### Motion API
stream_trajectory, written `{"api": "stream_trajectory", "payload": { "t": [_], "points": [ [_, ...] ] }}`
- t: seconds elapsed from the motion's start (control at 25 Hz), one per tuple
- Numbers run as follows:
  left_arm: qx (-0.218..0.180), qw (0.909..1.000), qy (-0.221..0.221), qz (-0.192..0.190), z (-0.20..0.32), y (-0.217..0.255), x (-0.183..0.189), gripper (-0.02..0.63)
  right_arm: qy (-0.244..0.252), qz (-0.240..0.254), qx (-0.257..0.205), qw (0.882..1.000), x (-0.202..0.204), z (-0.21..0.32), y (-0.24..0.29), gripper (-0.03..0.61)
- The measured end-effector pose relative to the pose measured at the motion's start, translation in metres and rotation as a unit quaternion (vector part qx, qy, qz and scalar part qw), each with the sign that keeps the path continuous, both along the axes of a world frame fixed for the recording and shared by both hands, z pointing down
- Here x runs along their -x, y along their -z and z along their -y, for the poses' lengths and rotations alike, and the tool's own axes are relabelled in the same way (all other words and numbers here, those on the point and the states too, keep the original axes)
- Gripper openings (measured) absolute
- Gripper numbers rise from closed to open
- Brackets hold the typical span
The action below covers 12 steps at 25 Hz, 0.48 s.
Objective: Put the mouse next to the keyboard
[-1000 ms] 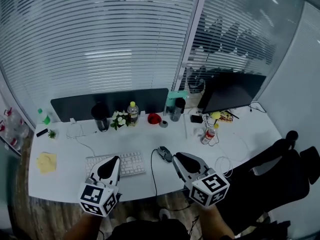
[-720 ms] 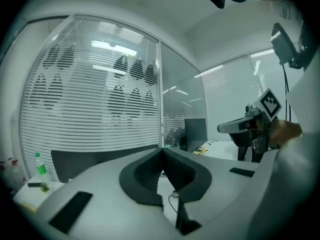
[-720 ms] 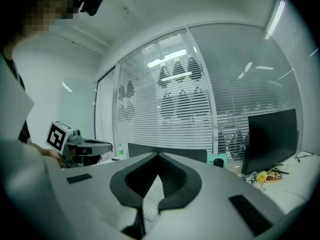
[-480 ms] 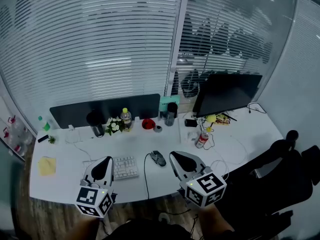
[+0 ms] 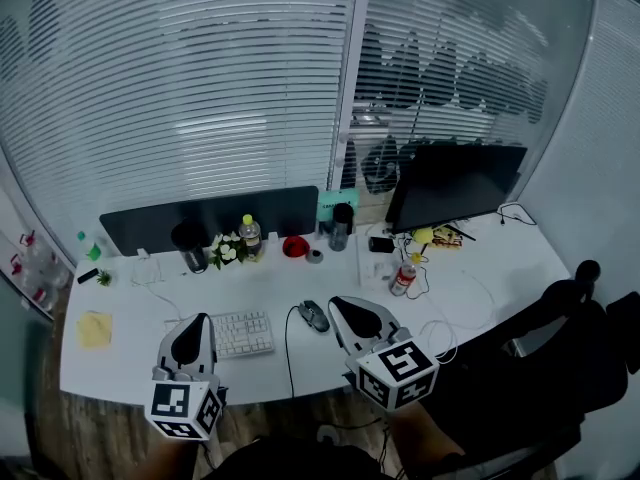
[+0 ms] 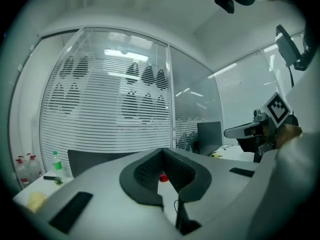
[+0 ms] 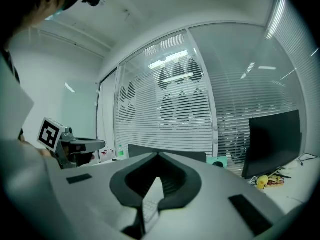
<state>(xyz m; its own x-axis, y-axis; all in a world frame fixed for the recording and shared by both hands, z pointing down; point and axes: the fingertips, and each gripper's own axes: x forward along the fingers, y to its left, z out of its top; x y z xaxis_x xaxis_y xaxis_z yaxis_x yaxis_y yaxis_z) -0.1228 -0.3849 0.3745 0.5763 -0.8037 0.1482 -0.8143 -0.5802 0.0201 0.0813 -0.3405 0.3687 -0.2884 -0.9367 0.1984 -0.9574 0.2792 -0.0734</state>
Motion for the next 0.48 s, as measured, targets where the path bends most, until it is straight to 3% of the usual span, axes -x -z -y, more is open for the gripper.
{"api": "stream_trajectory", "payload": {
  "t": [0.2,0.48],
  "points": [
    [0.024,0.9997,-0.007,-0.003,0.000,-0.008,-0.005,0.028,0.003,-0.005,0.004,1.000,0.000,0.003,-0.003,-0.002],
    [0.023,0.9996,-0.010,0.010,-0.001,-0.016,-0.011,0.028,0.004,-0.011,0.004,1.000,-0.002,0.004,-0.007,-0.002]
  ]
}}
